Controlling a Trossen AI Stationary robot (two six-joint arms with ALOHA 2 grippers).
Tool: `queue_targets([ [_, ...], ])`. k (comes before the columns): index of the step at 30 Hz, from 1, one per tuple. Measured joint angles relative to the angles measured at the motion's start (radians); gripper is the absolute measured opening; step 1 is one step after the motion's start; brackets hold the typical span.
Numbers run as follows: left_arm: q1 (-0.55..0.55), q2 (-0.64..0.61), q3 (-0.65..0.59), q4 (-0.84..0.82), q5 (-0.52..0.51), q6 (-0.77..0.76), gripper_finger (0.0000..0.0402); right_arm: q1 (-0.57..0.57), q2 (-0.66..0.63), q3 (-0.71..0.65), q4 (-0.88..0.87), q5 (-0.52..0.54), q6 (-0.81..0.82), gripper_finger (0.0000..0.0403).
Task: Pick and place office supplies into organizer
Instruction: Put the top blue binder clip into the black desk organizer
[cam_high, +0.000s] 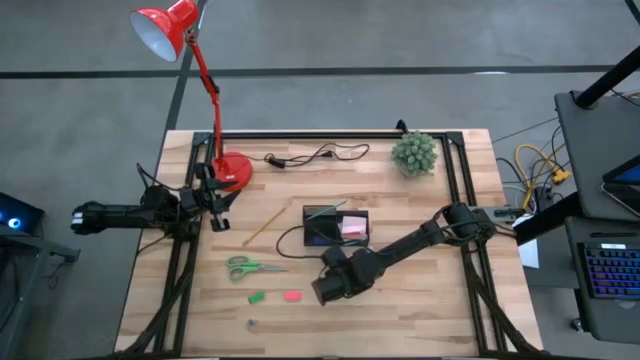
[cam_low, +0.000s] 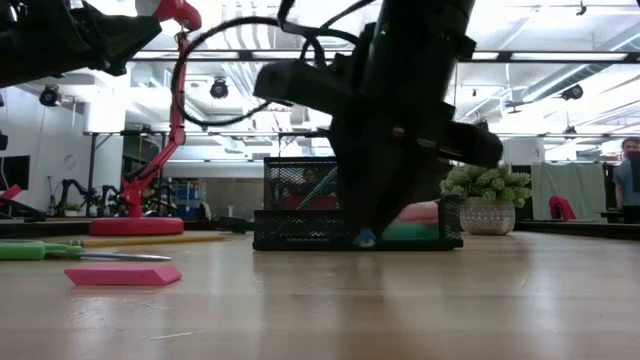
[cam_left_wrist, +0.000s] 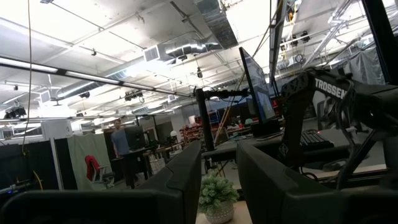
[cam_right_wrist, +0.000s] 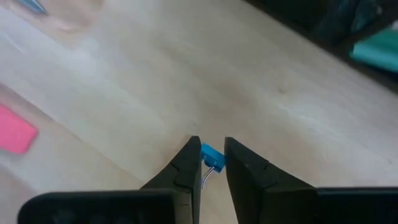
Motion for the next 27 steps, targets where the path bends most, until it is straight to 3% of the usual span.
queue_targets([
  [27,0.0,0.0,0.0,0.0,0.0,0.0,0.0089,-0.103,-0.003,0.125,-0.001,0.189,-0.273,0.0052],
])
